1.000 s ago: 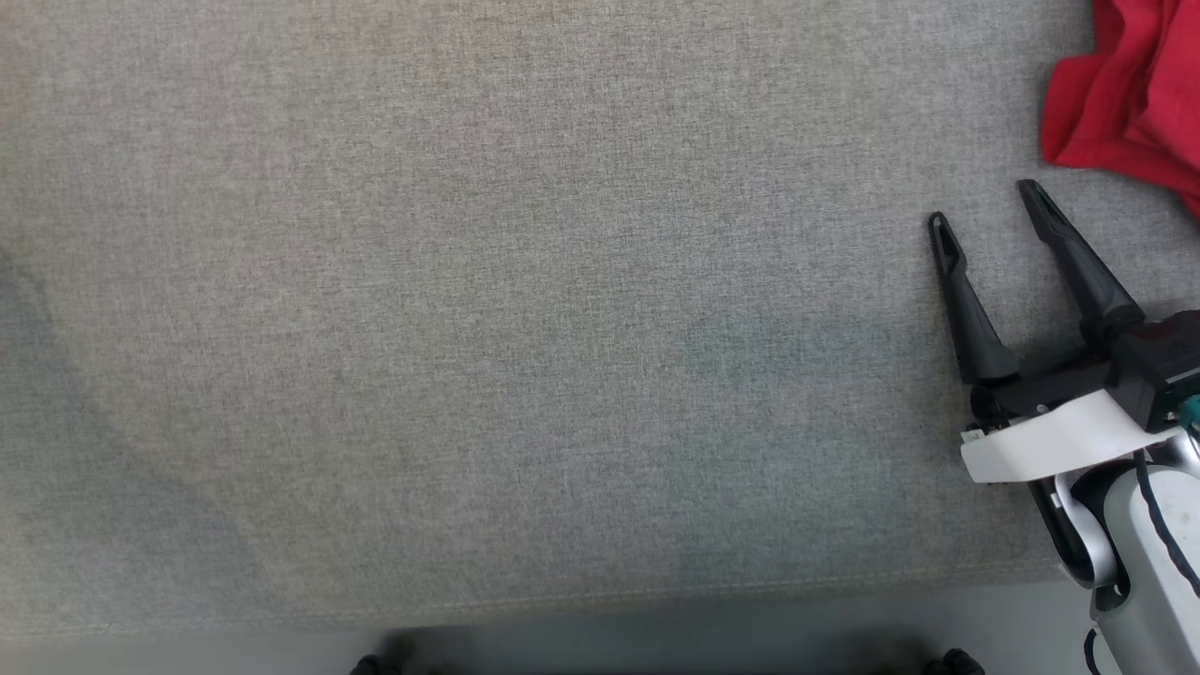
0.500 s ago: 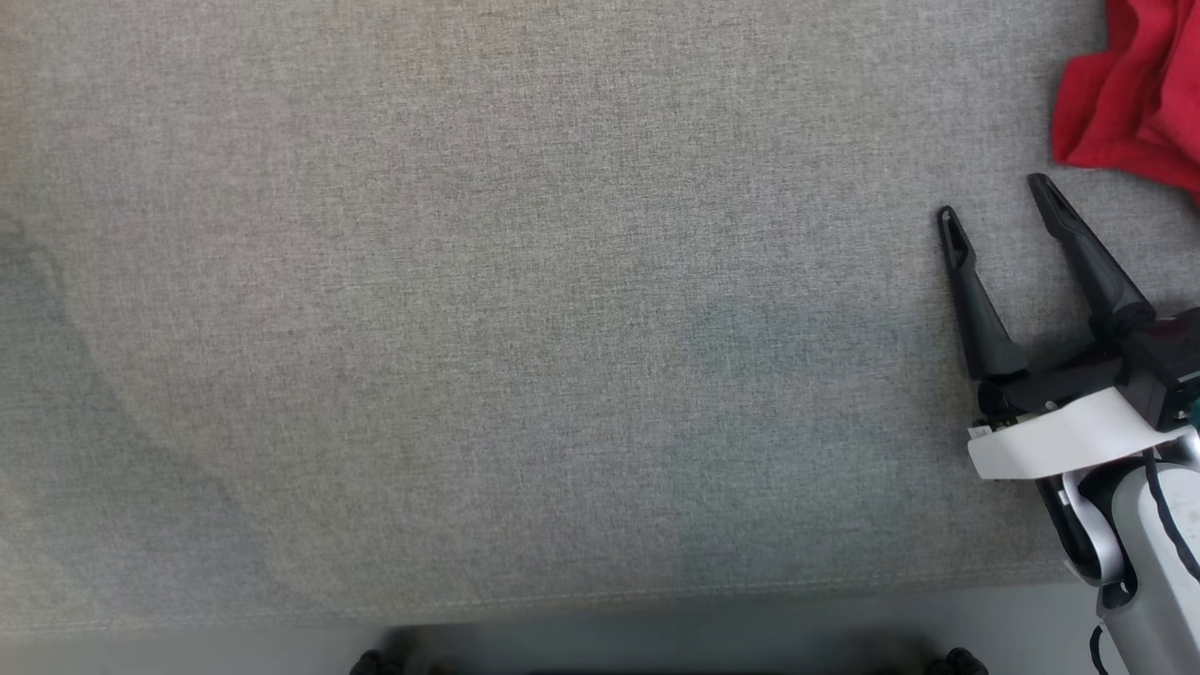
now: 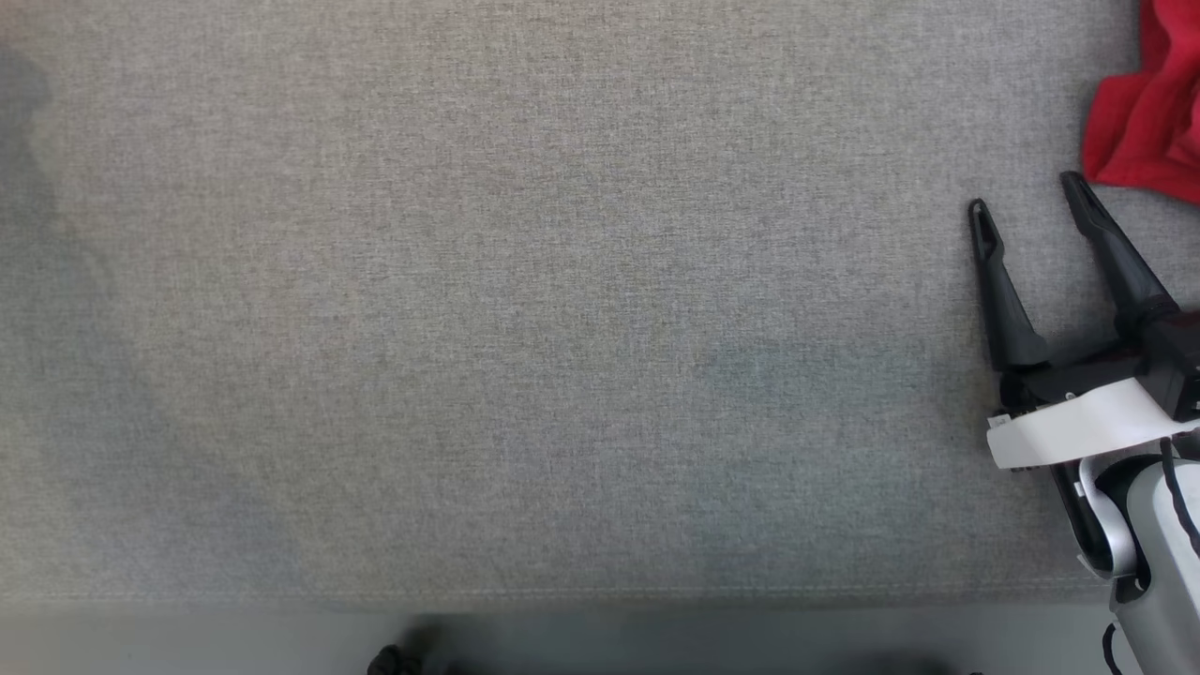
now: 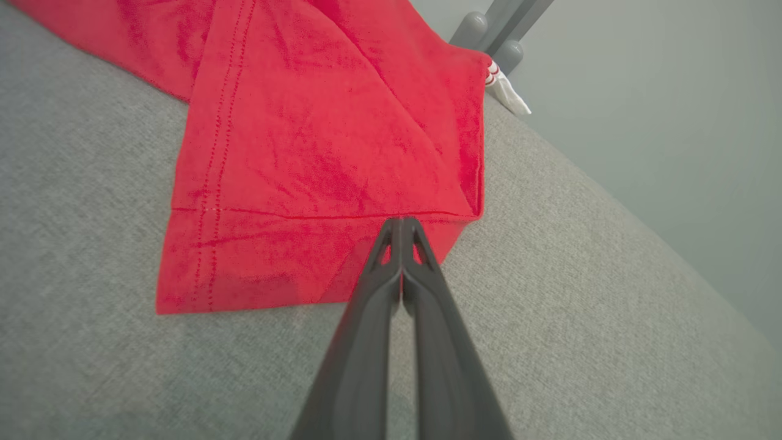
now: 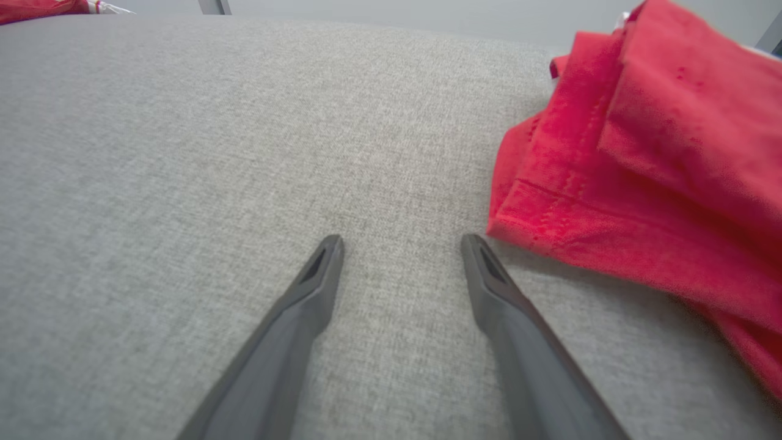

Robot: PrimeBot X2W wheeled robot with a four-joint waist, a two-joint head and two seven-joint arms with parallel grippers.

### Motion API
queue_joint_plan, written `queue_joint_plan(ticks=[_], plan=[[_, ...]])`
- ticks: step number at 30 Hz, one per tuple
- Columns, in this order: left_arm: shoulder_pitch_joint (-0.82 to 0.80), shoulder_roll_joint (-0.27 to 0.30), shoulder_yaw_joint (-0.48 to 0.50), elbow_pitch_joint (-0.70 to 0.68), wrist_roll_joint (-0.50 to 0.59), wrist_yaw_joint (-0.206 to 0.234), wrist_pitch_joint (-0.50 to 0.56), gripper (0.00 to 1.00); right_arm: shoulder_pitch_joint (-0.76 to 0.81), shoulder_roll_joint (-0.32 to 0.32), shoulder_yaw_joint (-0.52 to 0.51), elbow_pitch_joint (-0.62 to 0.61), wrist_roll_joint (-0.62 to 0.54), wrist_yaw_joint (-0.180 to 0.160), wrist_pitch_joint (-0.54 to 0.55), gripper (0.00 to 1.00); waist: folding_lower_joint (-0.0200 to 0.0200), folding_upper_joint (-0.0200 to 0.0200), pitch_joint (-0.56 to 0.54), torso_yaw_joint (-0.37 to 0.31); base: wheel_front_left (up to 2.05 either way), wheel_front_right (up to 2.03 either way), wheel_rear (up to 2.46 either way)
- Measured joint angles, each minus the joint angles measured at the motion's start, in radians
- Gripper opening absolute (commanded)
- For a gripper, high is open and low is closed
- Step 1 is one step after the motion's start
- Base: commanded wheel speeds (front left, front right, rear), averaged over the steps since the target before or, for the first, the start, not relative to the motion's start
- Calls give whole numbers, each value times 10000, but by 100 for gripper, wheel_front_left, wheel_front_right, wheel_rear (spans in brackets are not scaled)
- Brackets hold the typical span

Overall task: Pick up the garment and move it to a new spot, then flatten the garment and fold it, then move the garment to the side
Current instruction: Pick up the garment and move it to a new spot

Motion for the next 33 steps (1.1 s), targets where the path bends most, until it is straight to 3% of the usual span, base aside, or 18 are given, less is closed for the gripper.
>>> queue_joint_plan(ticks=[9,10,11,12,13,33], plan=[[268,623,117,499,148,31,-128,0,2,-84,17,128,0,0,44,100,0,0,-157,227,0,0,0],[268,616,144,571,146,94,-128,16,2,-86,21,130,0,0,46,100,0,0,-160,230,0,0,0],[271,617,180,637,140,144,-128,44,2,-90,29,127,0,0,48,100,0,0,-157,228,0,0,0],[274,631,203,679,136,192,-127,86,1,-96,38,111,0,0,58,100,0,0,-145,221,0,0,0],[274,654,211,711,136,230,-119,100,-2,-100,40,84,0,2,79,100,0,0,-125,211,0,0,0],[117,859,130,1250,211,535,104,100,-306,8,330,-228,-15,29,104,100,0,0,283,-300,0,0,0]])
